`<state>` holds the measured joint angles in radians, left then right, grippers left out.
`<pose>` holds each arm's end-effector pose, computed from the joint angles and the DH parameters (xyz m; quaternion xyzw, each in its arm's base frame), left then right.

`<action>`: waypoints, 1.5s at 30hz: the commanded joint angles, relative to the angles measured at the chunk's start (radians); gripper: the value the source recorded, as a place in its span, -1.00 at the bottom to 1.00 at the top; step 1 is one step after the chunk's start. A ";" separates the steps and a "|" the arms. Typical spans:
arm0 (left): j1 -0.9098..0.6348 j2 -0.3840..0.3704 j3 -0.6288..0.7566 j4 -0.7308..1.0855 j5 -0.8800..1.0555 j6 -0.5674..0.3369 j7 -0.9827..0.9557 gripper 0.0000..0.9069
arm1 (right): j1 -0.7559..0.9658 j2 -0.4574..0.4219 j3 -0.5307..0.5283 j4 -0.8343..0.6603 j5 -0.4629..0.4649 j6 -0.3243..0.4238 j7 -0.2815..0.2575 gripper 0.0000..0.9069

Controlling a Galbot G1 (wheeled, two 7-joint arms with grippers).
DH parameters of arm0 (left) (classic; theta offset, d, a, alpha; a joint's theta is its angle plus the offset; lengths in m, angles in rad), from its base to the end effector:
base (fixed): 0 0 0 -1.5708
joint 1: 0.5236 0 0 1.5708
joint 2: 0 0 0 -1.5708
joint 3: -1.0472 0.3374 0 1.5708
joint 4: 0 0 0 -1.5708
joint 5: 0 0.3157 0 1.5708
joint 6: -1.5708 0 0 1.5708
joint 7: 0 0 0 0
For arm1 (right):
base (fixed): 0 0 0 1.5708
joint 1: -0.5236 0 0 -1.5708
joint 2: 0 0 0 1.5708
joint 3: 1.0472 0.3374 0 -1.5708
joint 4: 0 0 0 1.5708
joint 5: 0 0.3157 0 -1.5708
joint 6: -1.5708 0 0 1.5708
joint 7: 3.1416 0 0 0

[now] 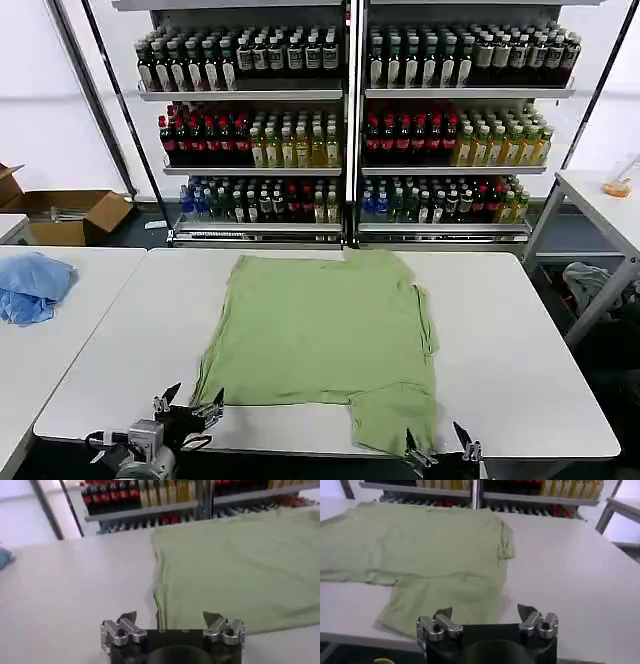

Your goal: Fold and organize the clothes.

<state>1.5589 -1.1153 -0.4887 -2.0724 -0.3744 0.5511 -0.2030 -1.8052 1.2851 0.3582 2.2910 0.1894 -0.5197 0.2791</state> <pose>0.1575 0.0730 -0.2845 -0.0183 -0.9528 -0.0675 0.2953 0.0772 0.0011 -0.2589 0.0260 -0.9545 0.0383 0.2945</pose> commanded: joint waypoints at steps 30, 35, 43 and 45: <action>0.121 0.013 -0.100 -0.233 -0.205 -0.028 0.056 -0.93 | -0.122 -0.084 0.156 0.147 0.117 0.206 -0.033 -1.00; 0.166 0.024 -0.139 -0.312 -0.218 -0.046 0.064 -0.93 | -0.105 -0.115 0.229 0.187 0.162 0.228 -0.036 -1.00; 0.030 0.097 -0.113 -0.181 -0.227 -0.079 0.082 -0.93 | 0.161 -0.182 0.219 0.015 0.225 0.245 -0.023 -1.00; -0.013 0.110 -0.092 -0.125 -0.223 -0.085 0.080 -0.93 | 0.213 -0.198 0.195 -0.023 0.233 0.244 -0.020 -1.00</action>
<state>1.6485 -1.0641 -0.5977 -2.2802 -0.5897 0.4946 -0.1266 -1.8296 1.1675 0.5365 2.3927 0.3568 -0.3148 0.2542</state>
